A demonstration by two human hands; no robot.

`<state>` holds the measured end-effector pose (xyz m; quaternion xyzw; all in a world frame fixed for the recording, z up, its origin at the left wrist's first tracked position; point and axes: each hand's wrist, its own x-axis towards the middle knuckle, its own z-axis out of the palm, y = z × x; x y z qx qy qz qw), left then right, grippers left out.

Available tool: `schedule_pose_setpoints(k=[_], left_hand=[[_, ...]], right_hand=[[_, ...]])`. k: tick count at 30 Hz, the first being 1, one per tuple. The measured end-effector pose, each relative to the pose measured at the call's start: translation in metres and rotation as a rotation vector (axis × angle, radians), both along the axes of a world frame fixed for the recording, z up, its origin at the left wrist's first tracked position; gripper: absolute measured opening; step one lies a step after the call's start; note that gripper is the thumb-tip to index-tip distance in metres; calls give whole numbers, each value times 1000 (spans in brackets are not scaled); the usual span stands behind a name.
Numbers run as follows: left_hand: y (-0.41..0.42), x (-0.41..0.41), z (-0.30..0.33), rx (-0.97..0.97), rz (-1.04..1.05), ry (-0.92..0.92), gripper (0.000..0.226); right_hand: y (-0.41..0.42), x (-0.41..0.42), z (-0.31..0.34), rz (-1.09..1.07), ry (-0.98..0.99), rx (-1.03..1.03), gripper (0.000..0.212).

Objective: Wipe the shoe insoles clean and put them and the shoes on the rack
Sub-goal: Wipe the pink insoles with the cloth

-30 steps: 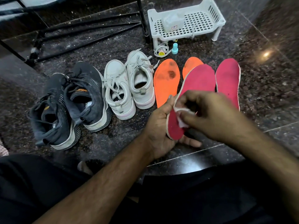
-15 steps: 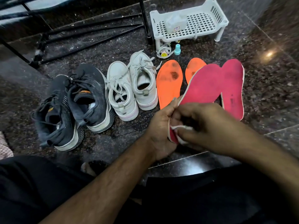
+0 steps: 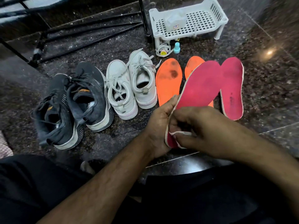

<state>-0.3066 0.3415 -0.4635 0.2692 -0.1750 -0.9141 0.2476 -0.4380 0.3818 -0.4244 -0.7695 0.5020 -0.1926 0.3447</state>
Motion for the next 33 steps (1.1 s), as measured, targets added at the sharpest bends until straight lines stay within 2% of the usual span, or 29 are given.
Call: schedule_pose_setpoints(k=[2, 5, 7, 9, 11, 14, 17, 20, 22, 24, 26, 28, 30, 33], left_hand=[[-1, 0, -2, -15, -23, -41, 45], [-3, 0, -5, -105, -84, -86, 59], [-3, 0, -5, -121, -83, -55, 57], [-1, -1, -5, -113, -48, -75, 48], [0, -1, -4, -58, -2, -92, 40], [-3, 1, -2, 26, 21, -98, 47], [-4, 0, -3, -5, -21, -75, 47], [-4, 0, -4, -98, -50, -108, 60], [-4, -1, -3, -119, -45, -117, 59], [-1, -1, 2, -57, -31, -120, 53], [-1, 0, 2, 21, 19, -93, 60], [-4, 2, -5, 11, 38, -83, 65], [-6, 3, -9, 23, 36, -72, 62], [-6, 1, -9, -39, -43, -74, 57]], right_hand=[[-3, -9, 0, -22, -15, 0, 19], [-20, -40, -3, -347, 10, -111, 18], [-25, -47, -5, -515, 94, -206, 16], [-21, -37, -6, -453, 57, -158, 17], [-8, -14, -4, -210, 11, -66, 20], [4, 6, 3, 45, -5, -1, 16], [-5, -11, 4, -45, -25, -77, 17], [-19, -35, -2, -374, -40, -132, 16], [-23, -38, -6, -501, -28, -152, 15], [-17, -26, -5, -384, -63, -108, 18], [-5, -4, -2, -138, -64, -64, 18], [2, 7, 0, 16, -35, -64, 13], [-2, -1, 0, 9, -28, -101, 14], [-18, -28, -3, -209, 25, -221, 18]])
